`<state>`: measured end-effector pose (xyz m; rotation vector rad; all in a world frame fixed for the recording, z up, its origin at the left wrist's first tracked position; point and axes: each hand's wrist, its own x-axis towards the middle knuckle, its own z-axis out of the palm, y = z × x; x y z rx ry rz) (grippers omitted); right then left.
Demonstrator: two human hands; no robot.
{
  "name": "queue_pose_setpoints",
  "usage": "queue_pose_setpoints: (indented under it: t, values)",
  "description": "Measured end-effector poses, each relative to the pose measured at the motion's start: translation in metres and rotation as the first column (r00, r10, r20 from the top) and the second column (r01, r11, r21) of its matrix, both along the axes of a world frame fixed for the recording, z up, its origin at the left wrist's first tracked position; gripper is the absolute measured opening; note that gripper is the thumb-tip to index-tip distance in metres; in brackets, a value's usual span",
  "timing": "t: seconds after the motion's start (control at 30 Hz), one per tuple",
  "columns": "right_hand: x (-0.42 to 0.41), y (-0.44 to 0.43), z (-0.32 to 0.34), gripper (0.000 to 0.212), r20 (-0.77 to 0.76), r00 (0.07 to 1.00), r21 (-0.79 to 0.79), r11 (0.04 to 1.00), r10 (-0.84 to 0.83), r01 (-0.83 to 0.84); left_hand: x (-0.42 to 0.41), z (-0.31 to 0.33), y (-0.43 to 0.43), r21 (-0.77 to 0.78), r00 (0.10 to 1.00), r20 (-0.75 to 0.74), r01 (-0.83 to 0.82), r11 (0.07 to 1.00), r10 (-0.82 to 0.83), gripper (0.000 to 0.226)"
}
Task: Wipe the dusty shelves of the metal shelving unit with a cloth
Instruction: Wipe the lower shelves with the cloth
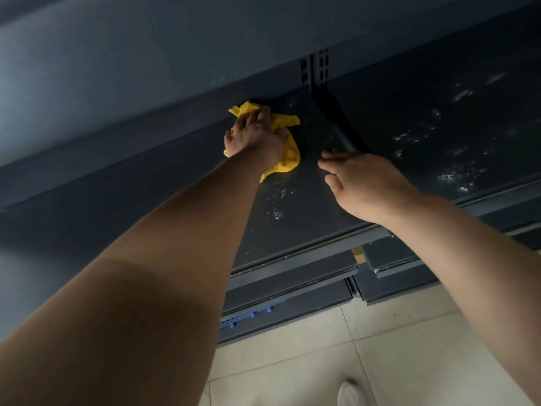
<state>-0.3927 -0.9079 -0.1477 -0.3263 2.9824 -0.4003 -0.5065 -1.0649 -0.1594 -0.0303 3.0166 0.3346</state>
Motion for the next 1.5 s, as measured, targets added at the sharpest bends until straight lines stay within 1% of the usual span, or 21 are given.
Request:
queue_pose_setpoints:
  t: [0.13, 0.2, 0.3, 0.37, 0.5, 0.6, 0.67, 0.87, 1.0, 1.1, 1.2, 1.3, 1.5]
  values:
    - [0.000, 0.006, -0.001, 0.043, 0.025, 0.999, -0.033, 0.999, 0.032, -0.031, -0.021, 0.006, 0.027, 0.026, 0.997, 0.073, 0.027, 0.999, -0.029, 0.062]
    - [-0.001, 0.005, -0.003, 0.044, 0.032, 0.999, -0.041, 0.999, 0.023, -0.022, -0.027, 0.006, 0.035, 0.032, 0.996, 0.074, 0.040, 0.999, -0.042, 0.060]
    - [-0.001, 0.005, -0.008, 0.045, 0.028, 1.000, -0.059, 0.998, 0.008, -0.007, -0.027, 0.002, 0.036, 0.024, 0.995, 0.020, 0.096, 0.995, -0.097, 0.055]
    - [0.000, 0.006, -0.009, 0.046, 0.007, 1.000, -0.085, 0.996, 0.009, -0.008, -0.022, 0.004, 0.034, 0.023, 0.985, 0.011, 0.170, 0.985, -0.170, 0.052]
    - [0.005, 0.011, -0.003, 0.044, -0.014, 1.000, -0.193, 0.981, -0.018, 0.015, 0.005, 0.008, 0.036, 0.104, 0.949, -0.038, 0.314, 0.944, -0.312, 0.047]
    - [0.017, 0.013, 0.005, 0.039, -0.014, 0.994, -0.269, 0.958, -0.111, 0.104, 0.032, 0.003, 0.030, 0.162, 0.931, -0.099, 0.363, 0.917, -0.351, 0.045]
    - [0.028, 0.010, 0.008, 0.039, -0.028, 0.985, -0.315, 0.937, -0.170, 0.153, 0.045, -0.001, 0.023, 0.182, 0.931, -0.110, 0.363, 0.914, -0.348, 0.044]
    - [0.050, -0.022, 0.006, 0.037, -0.114, 0.966, -0.196, 0.958, -0.232, 0.207, 0.079, -0.001, -0.012, 0.197, 0.943, -0.101, 0.331, 0.923, -0.316, 0.042]
    - [0.056, -0.041, 0.001, 0.040, -0.096, 0.961, -0.143, 0.959, -0.259, 0.245, 0.094, -0.002, -0.054, 0.158, 0.961, -0.091, 0.272, 0.949, -0.260, 0.042]
    - [0.056, -0.046, -0.005, 0.038, -0.089, 0.955, -0.117, 0.956, -0.281, 0.271, 0.103, -0.002, -0.085, 0.116, 0.974, -0.064, 0.224, 0.968, -0.217, 0.045]
    - [0.056, -0.048, -0.010, 0.039, -0.045, 0.964, -0.055, 0.964, -0.263, 0.261, 0.112, -0.003, -0.114, 0.082, 0.987, -0.049, 0.160, 0.984, -0.156, 0.047]
    - [0.059, -0.047, -0.007, 0.046, 0.033, 0.971, -0.026, 0.971, -0.235, 0.236, 0.127, -0.004, -0.132, 0.056, 0.996, -0.054, 0.073, 0.996, -0.070, 0.049]
    - [0.062, -0.045, -0.001, 0.049, 0.097, 0.976, -0.040, 0.979, -0.196, 0.201, 0.154, -0.002, -0.109, 0.027, 0.991, -0.003, -0.133, 0.991, 0.133, 0.052]
